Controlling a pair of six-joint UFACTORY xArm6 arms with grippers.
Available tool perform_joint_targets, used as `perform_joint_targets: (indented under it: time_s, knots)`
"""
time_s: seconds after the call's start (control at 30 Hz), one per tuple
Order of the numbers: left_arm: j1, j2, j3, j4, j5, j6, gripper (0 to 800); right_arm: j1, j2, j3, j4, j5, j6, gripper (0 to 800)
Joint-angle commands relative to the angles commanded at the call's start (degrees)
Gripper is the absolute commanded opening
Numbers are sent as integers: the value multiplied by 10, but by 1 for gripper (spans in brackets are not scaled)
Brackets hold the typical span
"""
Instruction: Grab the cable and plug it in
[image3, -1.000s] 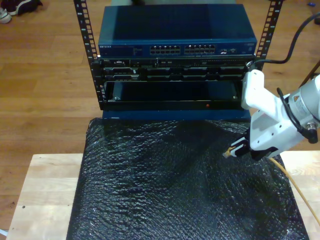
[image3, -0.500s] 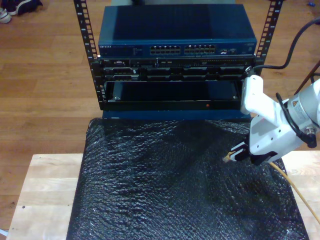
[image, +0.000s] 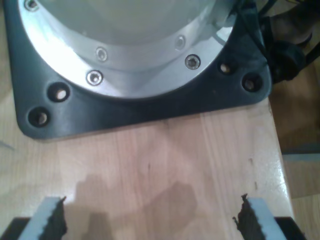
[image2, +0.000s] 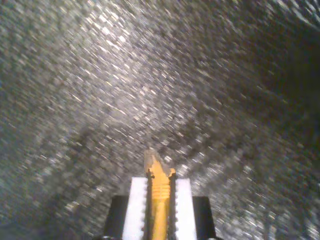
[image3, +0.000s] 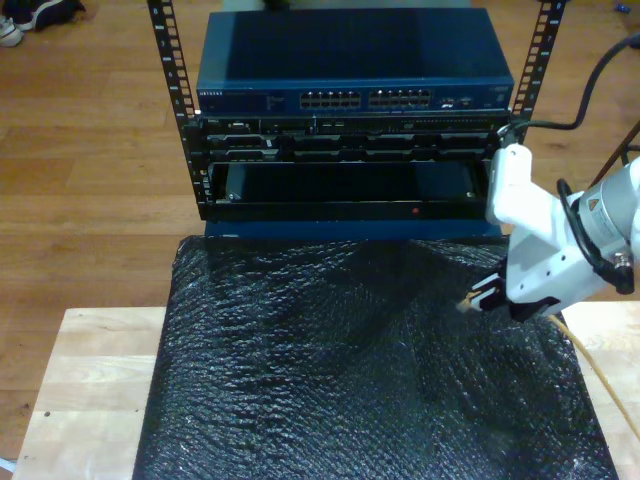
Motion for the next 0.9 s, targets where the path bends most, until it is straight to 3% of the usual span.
perform_joint_targets:
  time_s: [0.17,0.3,0.6,0.9]
  knots:
    - [1,0,0,0,0,0,800,40,0,22,-19,-83,-1,1]
    - [1,0,0,0,0,0,800,58,0,22,-80,-142,4,0]
    - [1,0,0,0,0,0,800,111,43,20,-162,-290,11,0]
    - [1,0,0,0,0,0,800,132,87,1,-169,-402,10,0]
